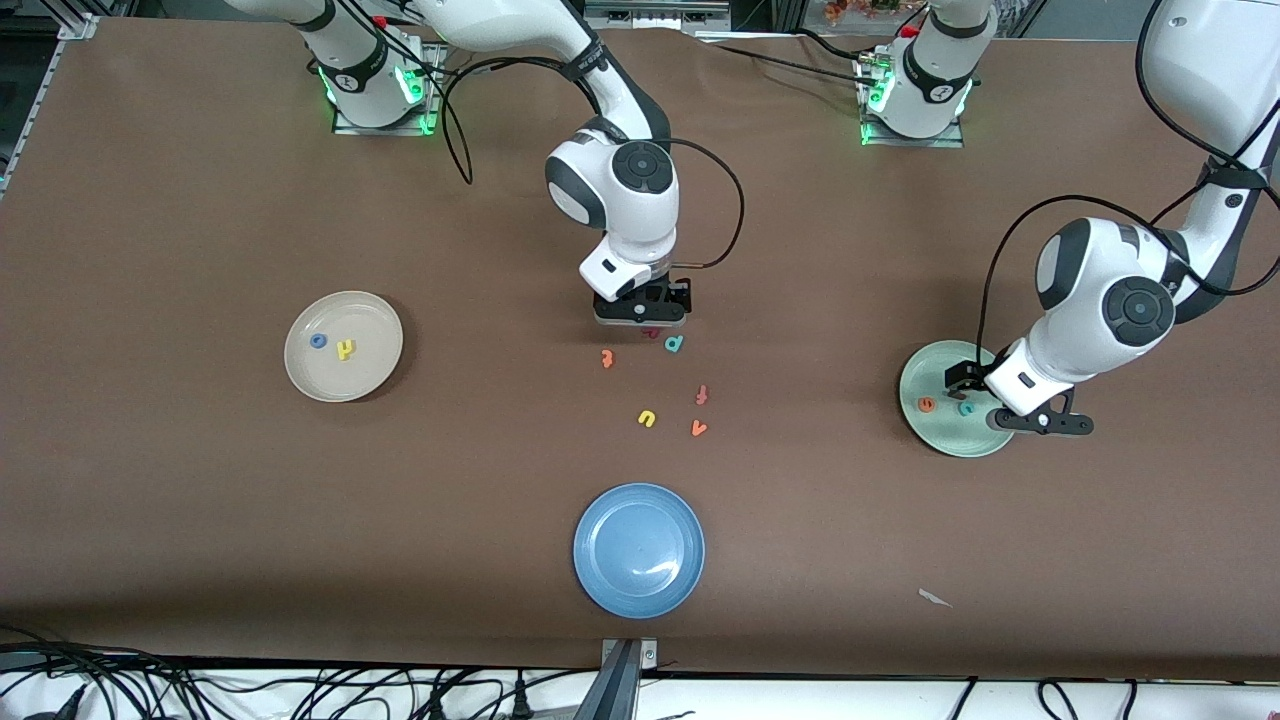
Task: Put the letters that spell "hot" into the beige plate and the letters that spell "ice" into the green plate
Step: 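Lower the right gripper onto the orange t among the letters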
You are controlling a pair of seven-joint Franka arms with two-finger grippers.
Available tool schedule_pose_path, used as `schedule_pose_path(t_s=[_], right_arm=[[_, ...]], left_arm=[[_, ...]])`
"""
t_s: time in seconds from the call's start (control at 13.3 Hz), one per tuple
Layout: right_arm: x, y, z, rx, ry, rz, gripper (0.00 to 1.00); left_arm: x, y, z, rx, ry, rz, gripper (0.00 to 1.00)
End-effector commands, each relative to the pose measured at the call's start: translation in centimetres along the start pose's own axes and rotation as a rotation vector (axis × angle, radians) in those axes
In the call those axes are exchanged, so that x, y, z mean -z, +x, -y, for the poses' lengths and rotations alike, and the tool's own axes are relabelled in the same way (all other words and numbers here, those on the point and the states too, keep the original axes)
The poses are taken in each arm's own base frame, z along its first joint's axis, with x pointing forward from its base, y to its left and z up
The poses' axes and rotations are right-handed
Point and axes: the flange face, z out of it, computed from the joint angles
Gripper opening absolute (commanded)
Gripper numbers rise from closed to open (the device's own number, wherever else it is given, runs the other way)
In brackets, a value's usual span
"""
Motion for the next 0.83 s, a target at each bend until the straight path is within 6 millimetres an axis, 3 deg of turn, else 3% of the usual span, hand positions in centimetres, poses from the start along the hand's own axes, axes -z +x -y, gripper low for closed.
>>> schedule_pose_path(t_s=[0.0,0.38,0.75], right_arm=[[0.3,0.1,0.2,-0.037,0.002,-0.011,0.99],[0.1,1.3,-1.1,-0.054,-0.023,-0.028,0.99],[-2.0,2.4,-3.4,-0.022,-0.067,-0.042,0.99]], left_arm=[[0.3,0.5,0.2,0.005,-0.023,-0.004,1.00],[0.2,0.4,1.0,0.017,-0.023,-0.004,1.00],[0.2,0.4,1.1,0.019,-0.023,-0.004,1.00]])
